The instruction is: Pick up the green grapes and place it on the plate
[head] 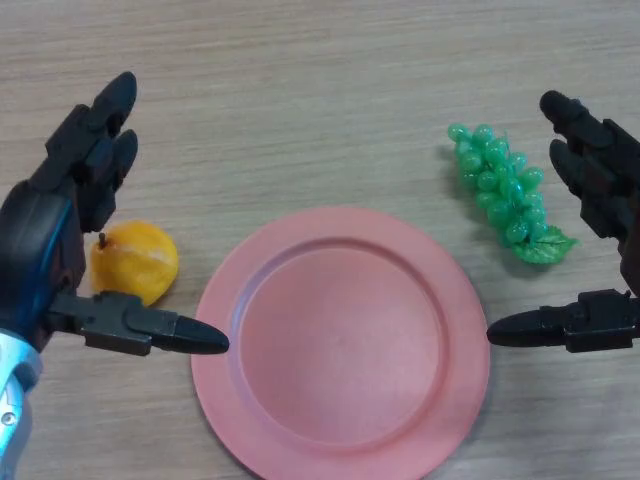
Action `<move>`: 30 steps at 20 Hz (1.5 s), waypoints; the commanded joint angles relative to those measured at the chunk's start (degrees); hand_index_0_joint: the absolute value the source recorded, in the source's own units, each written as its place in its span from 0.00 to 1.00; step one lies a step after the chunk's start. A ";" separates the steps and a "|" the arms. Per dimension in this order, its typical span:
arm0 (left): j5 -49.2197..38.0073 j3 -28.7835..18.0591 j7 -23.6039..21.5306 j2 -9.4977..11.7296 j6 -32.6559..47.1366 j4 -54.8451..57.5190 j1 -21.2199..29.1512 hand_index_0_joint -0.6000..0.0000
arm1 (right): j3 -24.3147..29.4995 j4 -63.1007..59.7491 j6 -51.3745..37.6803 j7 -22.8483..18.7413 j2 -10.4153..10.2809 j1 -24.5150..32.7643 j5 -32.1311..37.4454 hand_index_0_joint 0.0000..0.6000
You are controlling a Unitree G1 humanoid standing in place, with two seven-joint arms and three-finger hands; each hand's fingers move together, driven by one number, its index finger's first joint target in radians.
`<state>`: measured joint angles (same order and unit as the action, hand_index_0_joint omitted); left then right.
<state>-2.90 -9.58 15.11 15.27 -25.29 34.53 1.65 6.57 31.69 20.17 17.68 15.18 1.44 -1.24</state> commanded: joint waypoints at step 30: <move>1.46 -4.29 2.15 2.62 10.72 2.62 0.40 1.00 | -5.88 -87.30 -56.46 -26.90 7.79 38.45 -23.42 1.00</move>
<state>-2.86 -9.97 17.02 15.71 -23.25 33.76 0.71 -0.47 -58.14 -31.62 -7.06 20.33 36.46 -26.24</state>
